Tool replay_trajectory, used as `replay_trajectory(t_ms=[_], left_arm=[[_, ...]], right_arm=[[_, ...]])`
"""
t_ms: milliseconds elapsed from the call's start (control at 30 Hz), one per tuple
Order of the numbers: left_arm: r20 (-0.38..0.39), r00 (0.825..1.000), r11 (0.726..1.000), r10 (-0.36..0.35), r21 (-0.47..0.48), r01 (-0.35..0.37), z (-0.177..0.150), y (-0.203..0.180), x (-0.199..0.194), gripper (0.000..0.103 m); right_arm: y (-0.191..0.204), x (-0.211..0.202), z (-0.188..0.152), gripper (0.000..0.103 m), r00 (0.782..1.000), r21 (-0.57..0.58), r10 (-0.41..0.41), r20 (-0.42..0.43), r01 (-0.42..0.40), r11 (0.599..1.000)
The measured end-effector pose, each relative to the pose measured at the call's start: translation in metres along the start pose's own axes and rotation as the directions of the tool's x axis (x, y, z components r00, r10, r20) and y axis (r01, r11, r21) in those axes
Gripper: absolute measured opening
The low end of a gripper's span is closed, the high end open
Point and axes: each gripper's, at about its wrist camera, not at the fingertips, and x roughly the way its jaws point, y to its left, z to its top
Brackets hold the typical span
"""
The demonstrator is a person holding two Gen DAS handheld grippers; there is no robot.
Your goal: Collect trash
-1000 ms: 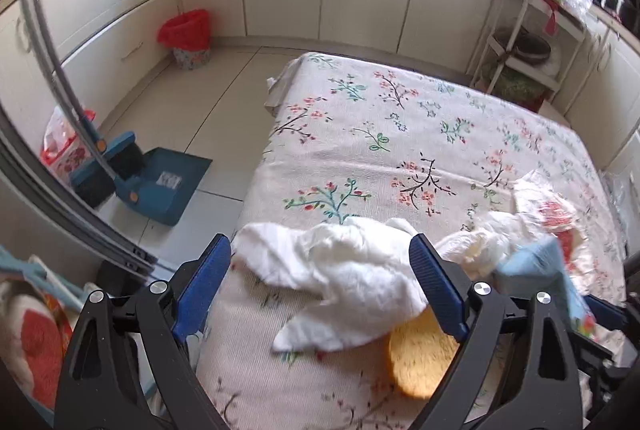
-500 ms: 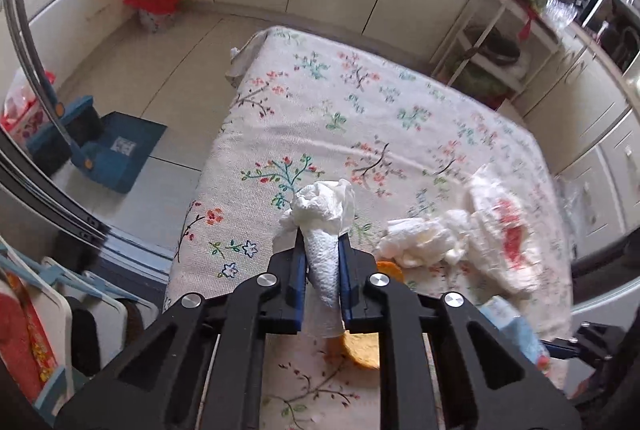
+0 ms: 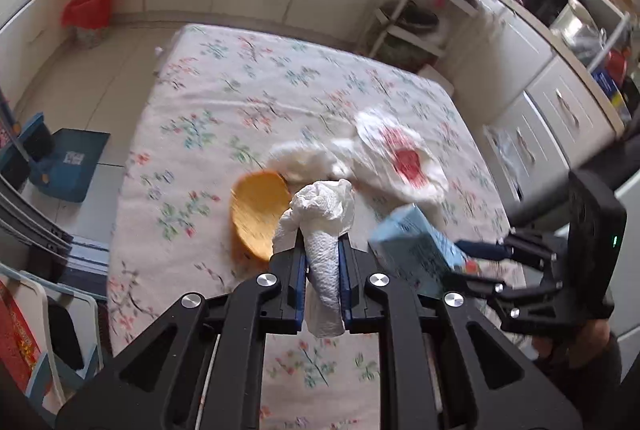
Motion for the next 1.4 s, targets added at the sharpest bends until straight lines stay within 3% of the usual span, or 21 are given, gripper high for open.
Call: replay_trajectory(t_ms=[133, 200, 333, 600, 667, 733, 767, 833, 900, 1067, 1167, 1400], left_arm=[[-0.102, 0.995, 0.999, -0.015, 0.035, 0.019, -0.026, -0.014, 0.011, 0.012], [-0.163, 0.987, 0.997, 0.008, 0.072, 0.004, -0.040, -0.024, 0.022, 0.013], [-0.213, 0.976, 0.994, 0.050, 0.105, -0.028, -0.056, -0.028, 0.034, 0.016], [-0.137, 0.985, 0.994, 0.108, 0.048, -0.102, -0.059, -0.019, 0.029, 0.052], [-0.115, 0.986, 0.992, 0.121, 0.038, -0.117, -0.058, -0.017, 0.028, 0.053], [-0.096, 0.988, 0.992, 0.124, 0.036, -0.121, -0.057, -0.016, 0.028, 0.053], [-0.093, 0.988, 0.992, 0.121, 0.032, -0.118, -0.057, -0.016, 0.027, 0.049], [-0.105, 0.989, 0.994, 0.105, 0.024, -0.103, -0.058, -0.017, 0.027, 0.030], [-0.111, 0.988, 0.994, 0.104, 0.033, -0.101, -0.061, -0.019, 0.025, 0.024], [-0.131, 0.988, 0.996, 0.087, 0.014, -0.086, -0.068, -0.018, 0.023, 0.022], [-0.134, 0.988, 0.997, 0.076, -0.006, -0.077, -0.066, -0.014, 0.023, 0.022], [-0.142, 0.987, 0.997, 0.077, 0.002, -0.078, -0.062, -0.013, 0.024, 0.022]], right_arm=[[-0.005, 0.000, -0.008, 0.041, 0.996, -0.013, 0.053, -0.066, -0.054, 0.998], [-0.009, -0.001, -0.012, 0.053, 0.997, 0.001, 0.041, -0.065, -0.041, 0.999], [-0.010, 0.002, -0.015, 0.064, 0.999, 0.036, 0.025, -0.045, -0.023, 0.999], [-0.002, 0.013, -0.016, 0.065, 1.000, 0.088, -0.024, 0.000, 0.024, 0.996], [0.001, 0.014, -0.017, 0.064, 1.000, 0.088, -0.023, 0.006, 0.022, 0.996], [0.004, 0.012, -0.019, 0.064, 1.000, 0.082, -0.026, 0.003, 0.026, 0.996], [0.005, 0.011, -0.021, 0.064, 1.000, 0.078, -0.024, -0.001, 0.024, 0.997], [0.005, 0.008, -0.025, 0.064, 1.000, 0.073, -0.023, -0.007, 0.023, 0.997], [0.004, 0.007, -0.029, 0.065, 1.000, 0.066, -0.001, -0.030, 0.002, 0.998], [-0.011, 0.001, -0.032, 0.069, 1.000, 0.144, 0.002, 0.008, -0.003, 0.990], [-0.028, -0.003, -0.028, 0.070, 0.998, 0.245, 0.038, 0.057, -0.051, 0.968], [-0.064, 0.001, -0.020, 0.070, 0.981, 0.464, 0.099, 0.164, -0.165, 0.870]])
